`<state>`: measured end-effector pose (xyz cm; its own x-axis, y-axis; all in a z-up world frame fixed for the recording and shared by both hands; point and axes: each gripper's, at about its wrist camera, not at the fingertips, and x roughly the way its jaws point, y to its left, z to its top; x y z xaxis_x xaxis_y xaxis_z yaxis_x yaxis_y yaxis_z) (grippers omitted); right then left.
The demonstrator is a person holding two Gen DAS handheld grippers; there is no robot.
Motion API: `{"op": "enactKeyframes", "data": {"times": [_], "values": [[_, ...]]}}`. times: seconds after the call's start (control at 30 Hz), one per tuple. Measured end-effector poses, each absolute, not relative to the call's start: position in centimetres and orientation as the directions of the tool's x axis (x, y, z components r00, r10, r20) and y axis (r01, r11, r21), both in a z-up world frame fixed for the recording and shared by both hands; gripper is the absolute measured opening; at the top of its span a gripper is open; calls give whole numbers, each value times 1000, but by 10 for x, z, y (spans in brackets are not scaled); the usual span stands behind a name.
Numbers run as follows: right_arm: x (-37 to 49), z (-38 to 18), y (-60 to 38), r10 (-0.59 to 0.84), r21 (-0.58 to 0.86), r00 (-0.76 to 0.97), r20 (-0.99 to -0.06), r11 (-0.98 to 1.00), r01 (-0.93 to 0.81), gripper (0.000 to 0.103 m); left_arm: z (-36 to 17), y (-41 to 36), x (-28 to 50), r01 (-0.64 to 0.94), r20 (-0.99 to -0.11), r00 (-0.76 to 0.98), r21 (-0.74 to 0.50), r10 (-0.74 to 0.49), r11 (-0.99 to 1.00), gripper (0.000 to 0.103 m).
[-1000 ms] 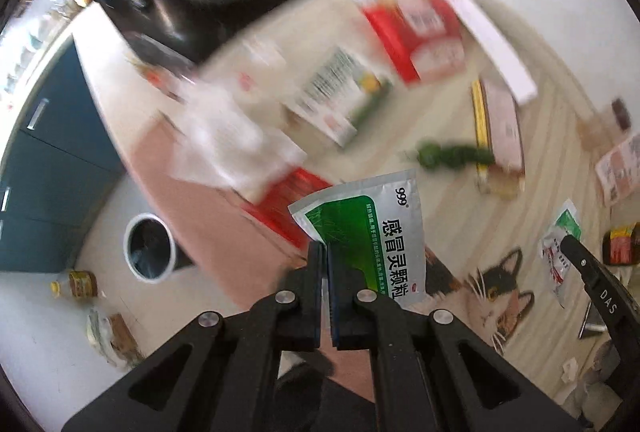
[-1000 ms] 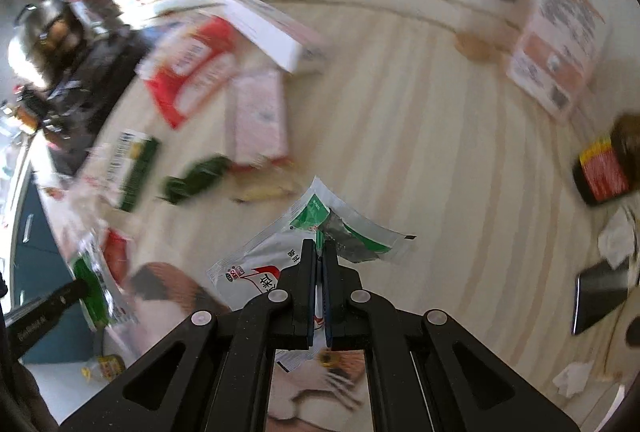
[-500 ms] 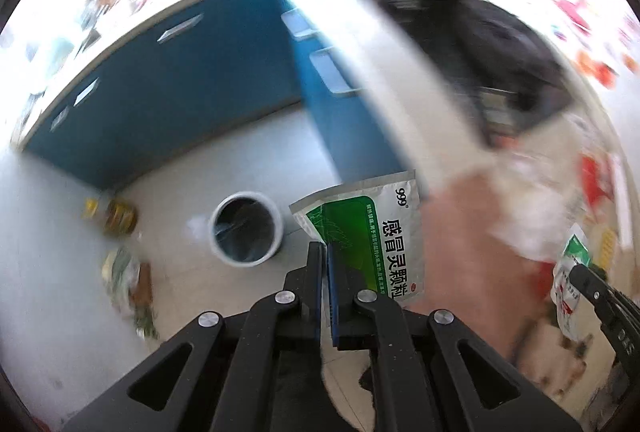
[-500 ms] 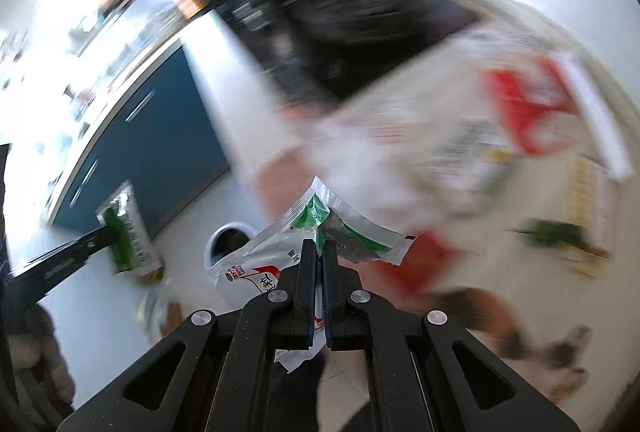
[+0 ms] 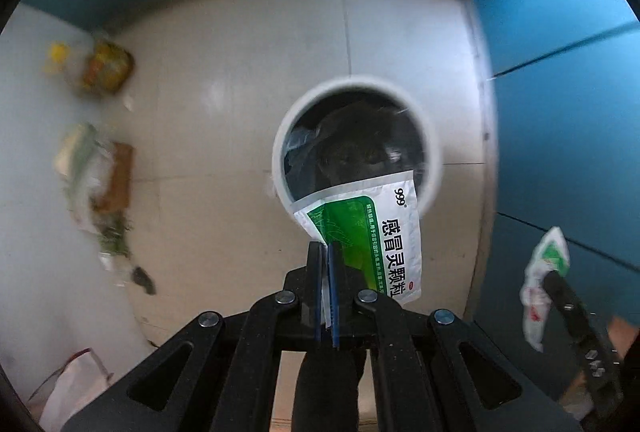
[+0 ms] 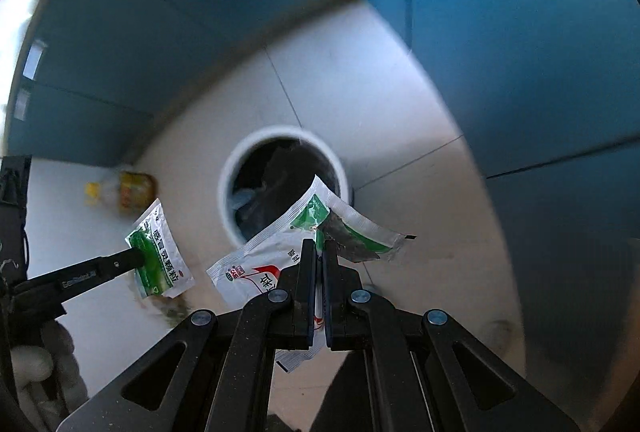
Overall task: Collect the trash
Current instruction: 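Carry both sachets to the white bin and open both tools over it, then lift both tools away from the bin back toward the counter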
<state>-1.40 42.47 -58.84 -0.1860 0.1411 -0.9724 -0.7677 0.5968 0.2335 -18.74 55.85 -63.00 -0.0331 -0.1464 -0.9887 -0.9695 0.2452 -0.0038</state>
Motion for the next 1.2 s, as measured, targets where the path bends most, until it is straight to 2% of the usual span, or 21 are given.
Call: {"op": "enactKeyframes", "data": {"times": [0.17,0.27,0.43,0.47,0.57,0.6,0.63,0.7,0.73,0.8,0.83,0.87,0.9,0.97,1.2], "values": [[-43,-722,478,39,174,-179,-983,517,-839,3,-737,587,-203,-975,-976,-25,-23,-215,221,1],[-40,-764,480,2,158,-180,-984,484,-861,3,-772,593,-208,-976,-965,-17,-41,-262,216,3],[-45,-808,493,-59,138,-182,-981,446,-884,5,-793,594,-210,-975,-958,-19,-46,-285,218,7],[-45,-812,498,-62,136,-182,-981,444,-886,10,-793,594,-208,-975,-958,-24,-40,-285,219,7],[-52,-819,500,-84,138,-193,-978,436,-889,38,-791,594,-208,-975,-958,-25,-40,-286,218,9],[-53,-817,499,-87,142,-199,-976,438,-888,44,-791,594,-208,-975,-958,-26,-39,-286,218,23],[-50,-822,499,-90,139,-198,-976,437,-889,47,-788,594,-209,-976,-959,-24,-39,-282,215,48],[-52,-816,501,-93,138,-196,-976,427,-894,58,-777,594,-211,-977,-967,-33,-22,-251,214,77],[-53,-813,500,-93,135,-191,-977,423,-896,63,-773,595,-212,-976,-972,-41,-11,-233,218,79],[-54,-809,501,-92,125,-177,-980,408,-904,66,-756,595,-215,-972,-982,-65,22,-179,232,82],[-55,-805,501,-92,118,-168,-981,400,-909,74,-749,594,-217,-970,-985,-80,41,-155,240,90],[-56,-800,501,-93,108,-156,-983,392,-913,83,-740,594,-219,-967,-988,-96,63,-125,246,92],[-57,-792,502,-94,97,-144,-985,387,-917,90,-730,593,-222,-966,-990,-104,77,-100,248,93],[-60,-774,500,-97,70,-114,-989,375,-924,96,-708,590,-227,-963,-991,-125,108,-56,249,93],[-64,-675,488,-87,-31,1,-996,339,-940,99,-607,568,-234,-962,-992,-124,124,14,245,94]]}}
